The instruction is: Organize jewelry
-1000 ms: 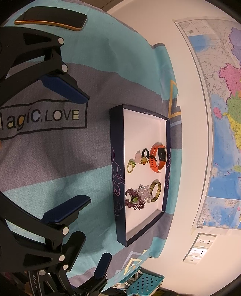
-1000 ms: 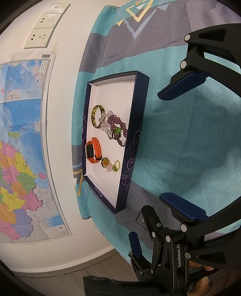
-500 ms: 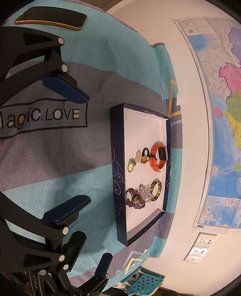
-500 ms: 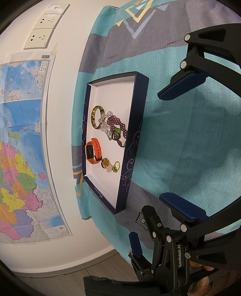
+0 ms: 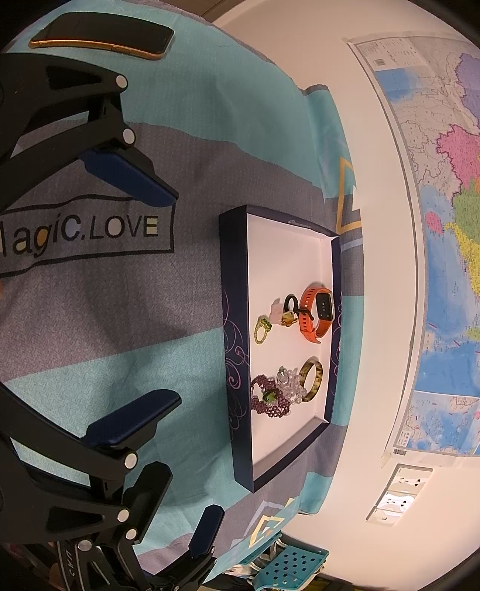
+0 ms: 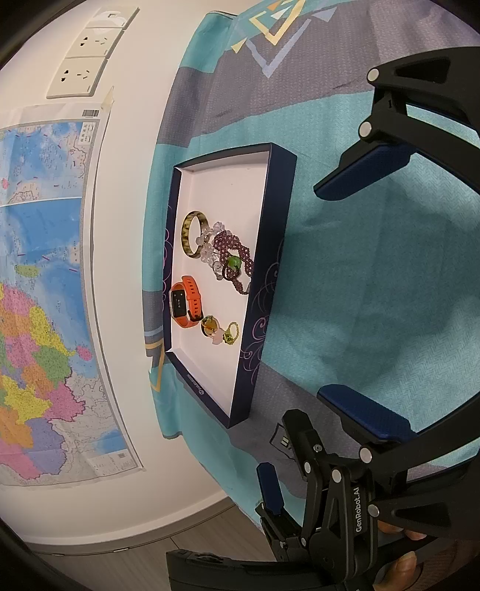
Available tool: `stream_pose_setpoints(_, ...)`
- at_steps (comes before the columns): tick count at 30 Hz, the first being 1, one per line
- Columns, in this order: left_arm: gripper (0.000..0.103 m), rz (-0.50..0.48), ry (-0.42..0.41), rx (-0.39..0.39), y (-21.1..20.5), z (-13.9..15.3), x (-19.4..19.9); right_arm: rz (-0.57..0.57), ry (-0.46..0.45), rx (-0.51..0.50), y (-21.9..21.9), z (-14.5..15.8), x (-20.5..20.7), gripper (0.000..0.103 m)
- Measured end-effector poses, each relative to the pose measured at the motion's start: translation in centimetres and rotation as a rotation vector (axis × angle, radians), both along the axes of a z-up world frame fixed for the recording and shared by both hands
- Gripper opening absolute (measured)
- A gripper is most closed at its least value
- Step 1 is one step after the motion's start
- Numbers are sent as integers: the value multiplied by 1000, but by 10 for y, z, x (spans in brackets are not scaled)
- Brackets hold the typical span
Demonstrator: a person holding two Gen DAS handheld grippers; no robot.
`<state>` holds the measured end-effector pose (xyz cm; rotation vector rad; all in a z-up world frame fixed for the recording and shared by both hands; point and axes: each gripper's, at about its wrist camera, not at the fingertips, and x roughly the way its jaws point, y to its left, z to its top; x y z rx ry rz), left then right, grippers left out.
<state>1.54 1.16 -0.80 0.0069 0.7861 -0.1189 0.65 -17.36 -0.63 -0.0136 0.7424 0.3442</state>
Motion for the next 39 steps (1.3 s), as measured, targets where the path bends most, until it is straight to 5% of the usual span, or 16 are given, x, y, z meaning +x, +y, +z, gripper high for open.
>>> stream_pose_setpoints(28, 97, -42, 48, -42, -4, -16, 4, -19, 43, -13, -16, -11, 0, 97)
stream_pose_setpoints(39, 97, 73, 95, -9, 44, -22, 12, -208, 120, -170, -135, -21, 29, 97)
